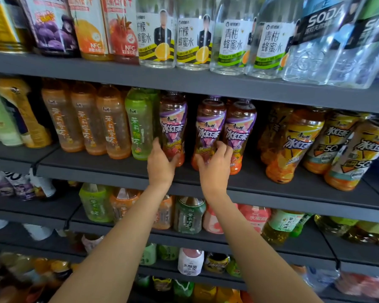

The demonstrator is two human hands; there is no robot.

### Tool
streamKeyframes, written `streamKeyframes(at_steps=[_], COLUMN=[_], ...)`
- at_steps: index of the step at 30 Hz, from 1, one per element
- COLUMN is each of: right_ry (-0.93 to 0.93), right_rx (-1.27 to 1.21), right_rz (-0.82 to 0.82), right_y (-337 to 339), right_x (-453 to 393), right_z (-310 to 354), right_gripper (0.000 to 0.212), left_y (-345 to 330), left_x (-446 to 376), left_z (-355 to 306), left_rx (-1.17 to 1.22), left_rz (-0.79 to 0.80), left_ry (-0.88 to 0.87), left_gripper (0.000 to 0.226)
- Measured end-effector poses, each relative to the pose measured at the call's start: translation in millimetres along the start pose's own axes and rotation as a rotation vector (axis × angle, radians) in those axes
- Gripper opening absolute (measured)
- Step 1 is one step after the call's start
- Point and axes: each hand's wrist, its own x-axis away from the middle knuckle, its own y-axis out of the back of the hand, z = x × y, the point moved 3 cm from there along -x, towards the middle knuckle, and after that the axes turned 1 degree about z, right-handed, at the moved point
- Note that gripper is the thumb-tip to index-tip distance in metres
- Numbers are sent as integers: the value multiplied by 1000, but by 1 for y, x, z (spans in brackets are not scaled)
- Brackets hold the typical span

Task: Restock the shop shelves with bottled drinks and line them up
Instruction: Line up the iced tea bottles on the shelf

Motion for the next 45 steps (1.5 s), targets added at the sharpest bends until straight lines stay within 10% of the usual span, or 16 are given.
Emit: streamKeyframes(at_steps=[4, 14, 28, 45], right_ry=[136, 87, -282, -202], right_rx=[-38, -7, -205, -47], right_rz=[-63, 370, 247, 75], right_y=[-1, -67, -115, -116], right_x=[4, 17, -52, -42], right_z=[14, 37, 36, 32], right_gripper=[30, 52, 55, 70], left_y=[-4, 33, 78, 81], left_x=[-7, -5, -17, -17], left_z=[4, 17, 40, 41], left_rx=[20, -91, -28, 12], left_rz=[54, 50, 187, 235], left_ry=[-39, -74, -102, -137], left_gripper=[65, 47, 52, 53])
